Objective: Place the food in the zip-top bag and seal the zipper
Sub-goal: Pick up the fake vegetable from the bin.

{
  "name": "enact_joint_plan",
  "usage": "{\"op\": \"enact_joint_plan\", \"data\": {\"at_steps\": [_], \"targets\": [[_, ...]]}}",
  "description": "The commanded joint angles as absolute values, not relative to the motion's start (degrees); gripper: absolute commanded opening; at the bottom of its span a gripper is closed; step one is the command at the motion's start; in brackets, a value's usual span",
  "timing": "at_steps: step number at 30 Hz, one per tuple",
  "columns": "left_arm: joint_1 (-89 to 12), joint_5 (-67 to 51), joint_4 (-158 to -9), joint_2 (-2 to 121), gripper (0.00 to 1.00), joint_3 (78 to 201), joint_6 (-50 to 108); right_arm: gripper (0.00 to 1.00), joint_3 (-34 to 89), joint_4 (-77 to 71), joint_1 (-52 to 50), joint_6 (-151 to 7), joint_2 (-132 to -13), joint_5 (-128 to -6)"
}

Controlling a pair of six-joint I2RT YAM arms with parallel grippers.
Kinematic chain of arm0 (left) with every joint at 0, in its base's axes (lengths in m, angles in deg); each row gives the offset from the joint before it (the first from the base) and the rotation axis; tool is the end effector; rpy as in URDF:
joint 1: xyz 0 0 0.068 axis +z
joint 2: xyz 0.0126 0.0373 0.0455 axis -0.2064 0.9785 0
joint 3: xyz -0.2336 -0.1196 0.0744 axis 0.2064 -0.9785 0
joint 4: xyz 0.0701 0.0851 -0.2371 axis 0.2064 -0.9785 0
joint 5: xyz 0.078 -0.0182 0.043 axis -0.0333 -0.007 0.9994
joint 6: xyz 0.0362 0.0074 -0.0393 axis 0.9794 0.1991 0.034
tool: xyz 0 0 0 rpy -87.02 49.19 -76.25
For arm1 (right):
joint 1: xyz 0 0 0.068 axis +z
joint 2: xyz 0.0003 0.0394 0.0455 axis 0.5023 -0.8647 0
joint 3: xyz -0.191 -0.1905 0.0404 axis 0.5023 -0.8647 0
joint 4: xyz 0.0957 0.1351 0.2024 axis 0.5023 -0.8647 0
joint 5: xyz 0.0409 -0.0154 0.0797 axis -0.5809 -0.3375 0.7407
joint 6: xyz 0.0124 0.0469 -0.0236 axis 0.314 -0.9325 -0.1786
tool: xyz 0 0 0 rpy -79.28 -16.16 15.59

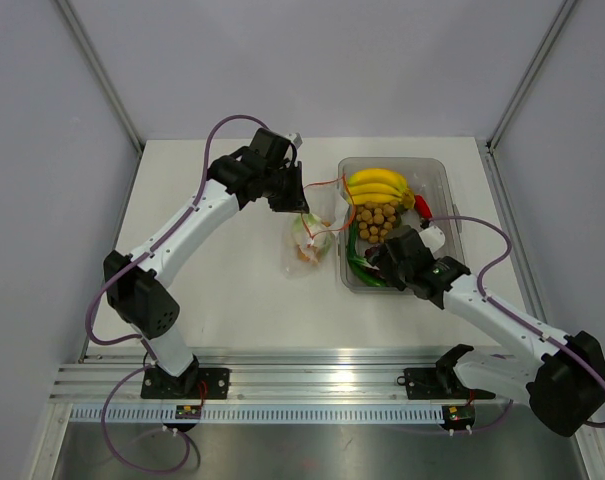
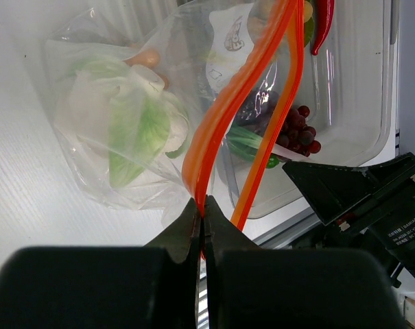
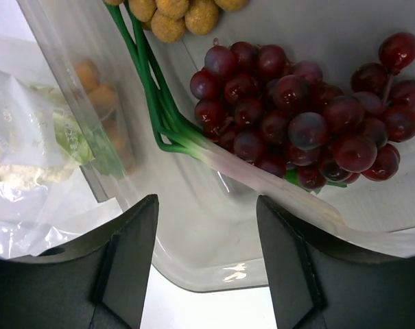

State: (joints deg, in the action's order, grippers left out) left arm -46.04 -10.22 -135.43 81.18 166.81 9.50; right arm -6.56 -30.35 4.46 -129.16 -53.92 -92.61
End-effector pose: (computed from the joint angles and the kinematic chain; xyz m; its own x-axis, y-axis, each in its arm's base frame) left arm 0.3033 -0.2135 0.3622 -0.8641 -0.0309 -0.5024 0.2401 0.8519 -0.4654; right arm 0.1879 0.1163 0.2358 -0.6057 0.6196 -0.4993 0.3910 0.7782 0.4914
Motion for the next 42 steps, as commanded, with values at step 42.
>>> {"op": "enact_joint_plan", "data": {"at_steps": [42], "targets": [[-46.27, -9.87, -133.64, 77.84, 0.0, 167.43, 11.87, 0.59, -11.29, -26.61, 5.0, -151.22, -59.93, -100.77]]}}
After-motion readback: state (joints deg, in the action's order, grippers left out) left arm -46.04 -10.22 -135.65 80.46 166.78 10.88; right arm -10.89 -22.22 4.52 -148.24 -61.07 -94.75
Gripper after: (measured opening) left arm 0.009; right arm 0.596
